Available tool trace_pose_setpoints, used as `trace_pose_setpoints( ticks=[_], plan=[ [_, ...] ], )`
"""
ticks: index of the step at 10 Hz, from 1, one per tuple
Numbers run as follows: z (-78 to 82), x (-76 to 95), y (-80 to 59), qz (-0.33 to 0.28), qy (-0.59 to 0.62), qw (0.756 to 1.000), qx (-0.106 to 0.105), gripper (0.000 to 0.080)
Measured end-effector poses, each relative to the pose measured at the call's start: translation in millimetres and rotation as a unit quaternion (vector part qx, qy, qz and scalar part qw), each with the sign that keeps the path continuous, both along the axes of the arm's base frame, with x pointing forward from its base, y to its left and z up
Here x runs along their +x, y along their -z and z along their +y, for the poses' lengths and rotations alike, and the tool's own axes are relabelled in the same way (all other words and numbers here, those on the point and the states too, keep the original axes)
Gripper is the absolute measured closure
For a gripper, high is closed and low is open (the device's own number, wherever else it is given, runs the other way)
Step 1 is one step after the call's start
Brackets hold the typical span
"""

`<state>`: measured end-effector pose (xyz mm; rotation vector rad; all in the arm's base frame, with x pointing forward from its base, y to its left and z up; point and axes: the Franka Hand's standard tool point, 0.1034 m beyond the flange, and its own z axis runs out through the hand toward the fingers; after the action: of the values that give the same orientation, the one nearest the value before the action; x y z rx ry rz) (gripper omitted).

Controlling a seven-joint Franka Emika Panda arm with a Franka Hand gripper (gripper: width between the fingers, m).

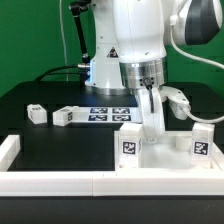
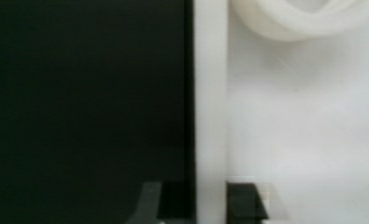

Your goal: Assemble square table

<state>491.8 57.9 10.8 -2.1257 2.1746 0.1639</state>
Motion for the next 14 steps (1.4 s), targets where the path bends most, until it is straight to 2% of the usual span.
trace_pose_setpoints(
  ticks=[2, 4, 7, 8, 10, 11, 12, 14],
  plan=[
    [-1.7, -0.7, 0.4, -0.004, -0.024, 1.0, -0.001, 0.0735],
    [-21.5, -8.6, 1.1, -0.016, -0.101, 0.995, -0.005, 0.0735],
    [-56.1, -16.0, 2.3, -0.03, -0.24, 0.97, -0.007, 0.0733],
    [-60.6, -16.8, 3.6, -0.04, -0.246, 0.968, -0.019, 0.0734],
    [-69.1, -15.6, 3.3, -0.048, -0.303, 0.951, -0.025, 0.0735],
    [-77.6, -13.2, 2.3, -0.056, -0.355, 0.933, -0.029, 0.0735],
    [-91.6, -7.2, 0.5, -0.064, -0.421, 0.904, -0.036, 0.0735],
    [-100.2, 2.6, -1.9, -0.074, -0.543, 0.835, -0.045, 0.0736]
  ],
)
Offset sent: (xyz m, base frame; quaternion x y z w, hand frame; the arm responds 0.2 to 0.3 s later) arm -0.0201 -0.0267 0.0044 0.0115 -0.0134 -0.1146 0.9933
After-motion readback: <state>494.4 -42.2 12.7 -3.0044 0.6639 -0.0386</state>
